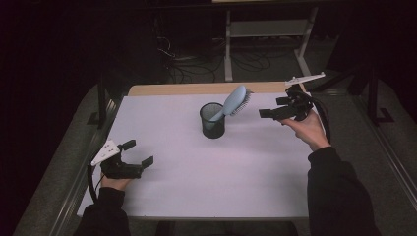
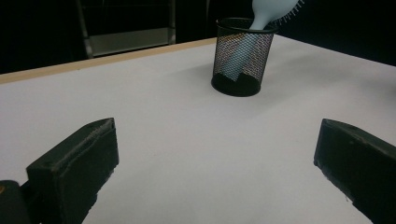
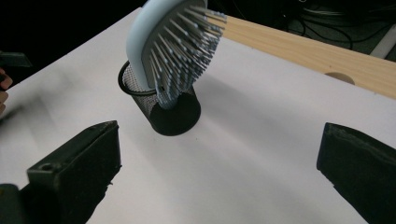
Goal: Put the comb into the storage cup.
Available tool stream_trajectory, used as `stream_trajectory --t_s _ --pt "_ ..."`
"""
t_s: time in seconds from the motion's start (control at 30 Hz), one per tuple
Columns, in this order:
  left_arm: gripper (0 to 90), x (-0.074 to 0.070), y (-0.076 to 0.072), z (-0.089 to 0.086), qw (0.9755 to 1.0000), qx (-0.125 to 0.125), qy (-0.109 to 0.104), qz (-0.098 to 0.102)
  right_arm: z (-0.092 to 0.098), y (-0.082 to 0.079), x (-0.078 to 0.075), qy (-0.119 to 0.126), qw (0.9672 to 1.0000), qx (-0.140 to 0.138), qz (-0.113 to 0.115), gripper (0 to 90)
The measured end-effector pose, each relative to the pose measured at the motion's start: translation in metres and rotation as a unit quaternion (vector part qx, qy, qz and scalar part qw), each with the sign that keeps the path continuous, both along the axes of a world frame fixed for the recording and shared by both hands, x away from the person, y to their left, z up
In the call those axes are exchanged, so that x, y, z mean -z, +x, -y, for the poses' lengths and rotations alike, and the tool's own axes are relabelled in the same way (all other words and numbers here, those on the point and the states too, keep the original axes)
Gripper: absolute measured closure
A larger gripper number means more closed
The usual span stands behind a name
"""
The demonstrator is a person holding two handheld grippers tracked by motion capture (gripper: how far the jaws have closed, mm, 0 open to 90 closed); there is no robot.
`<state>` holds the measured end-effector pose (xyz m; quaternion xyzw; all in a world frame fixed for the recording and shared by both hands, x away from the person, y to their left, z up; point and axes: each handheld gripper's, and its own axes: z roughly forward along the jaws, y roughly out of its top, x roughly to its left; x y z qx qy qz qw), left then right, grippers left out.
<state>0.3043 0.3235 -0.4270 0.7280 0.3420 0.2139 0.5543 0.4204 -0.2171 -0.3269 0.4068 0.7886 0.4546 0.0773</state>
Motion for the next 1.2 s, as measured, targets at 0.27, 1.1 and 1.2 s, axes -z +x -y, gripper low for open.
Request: stream_trajectory --t_s 0.27,1.1,1.2 --pt "0.0 0.0 0.0 0.0 1.0 0.0 0.0 -0.001 0.01 -0.006 0.011 -0.001 1.0 0.007 -0.005 0.0" --pt "0.0 0.001 0.001 0.0 1.0 0.0 -0.001 -0.003 0.024 -0.04 0.027 0.006 0.9999 0.001 0.014 0.0" --pt "0.0 0.001 0.001 0.0 1.0 0.0 -0.001 -0.002 0.024 -0.045 0.027 0.007 0.9998 -0.003 0.019 0.0"
